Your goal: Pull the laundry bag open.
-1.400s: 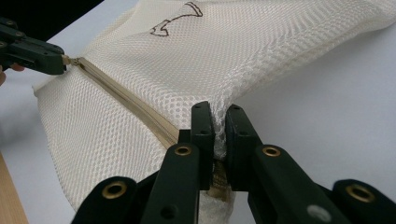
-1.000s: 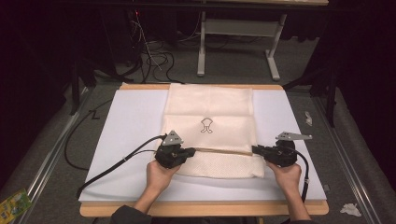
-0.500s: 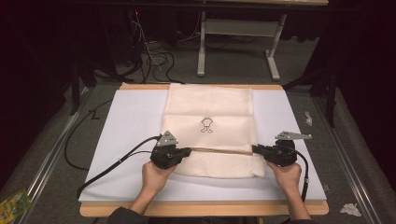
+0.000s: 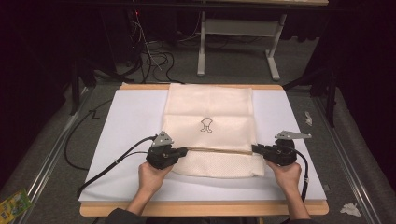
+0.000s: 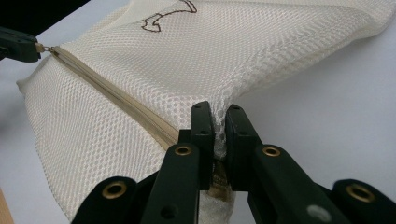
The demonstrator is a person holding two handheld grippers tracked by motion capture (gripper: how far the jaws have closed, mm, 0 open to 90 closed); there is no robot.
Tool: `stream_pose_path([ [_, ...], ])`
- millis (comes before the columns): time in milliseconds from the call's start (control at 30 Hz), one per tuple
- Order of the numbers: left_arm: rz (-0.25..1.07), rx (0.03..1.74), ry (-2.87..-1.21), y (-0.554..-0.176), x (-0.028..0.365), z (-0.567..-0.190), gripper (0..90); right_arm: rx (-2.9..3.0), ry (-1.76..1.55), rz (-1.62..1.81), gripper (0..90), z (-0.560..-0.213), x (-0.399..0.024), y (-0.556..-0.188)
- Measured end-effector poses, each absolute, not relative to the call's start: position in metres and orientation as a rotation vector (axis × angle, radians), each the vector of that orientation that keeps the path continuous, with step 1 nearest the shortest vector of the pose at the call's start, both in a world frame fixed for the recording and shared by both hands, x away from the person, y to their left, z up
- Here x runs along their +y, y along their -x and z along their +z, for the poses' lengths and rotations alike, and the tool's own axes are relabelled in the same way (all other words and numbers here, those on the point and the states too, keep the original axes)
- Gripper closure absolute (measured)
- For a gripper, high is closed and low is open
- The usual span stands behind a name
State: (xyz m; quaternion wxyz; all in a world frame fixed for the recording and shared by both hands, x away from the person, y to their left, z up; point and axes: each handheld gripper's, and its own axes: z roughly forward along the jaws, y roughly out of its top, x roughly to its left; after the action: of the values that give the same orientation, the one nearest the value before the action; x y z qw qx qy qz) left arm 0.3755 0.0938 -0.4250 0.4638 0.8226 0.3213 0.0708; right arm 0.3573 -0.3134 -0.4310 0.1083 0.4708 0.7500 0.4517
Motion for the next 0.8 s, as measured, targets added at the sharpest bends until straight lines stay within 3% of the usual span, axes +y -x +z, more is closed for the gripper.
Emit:
stream_pose_path([
  [800, 0.187, 0.831, -1.997, -0.375, 0.11, -0.426, 86.9, 2.197, -1.383, 1.314, 85.1, -0.431, -0.316, -0.358],
])
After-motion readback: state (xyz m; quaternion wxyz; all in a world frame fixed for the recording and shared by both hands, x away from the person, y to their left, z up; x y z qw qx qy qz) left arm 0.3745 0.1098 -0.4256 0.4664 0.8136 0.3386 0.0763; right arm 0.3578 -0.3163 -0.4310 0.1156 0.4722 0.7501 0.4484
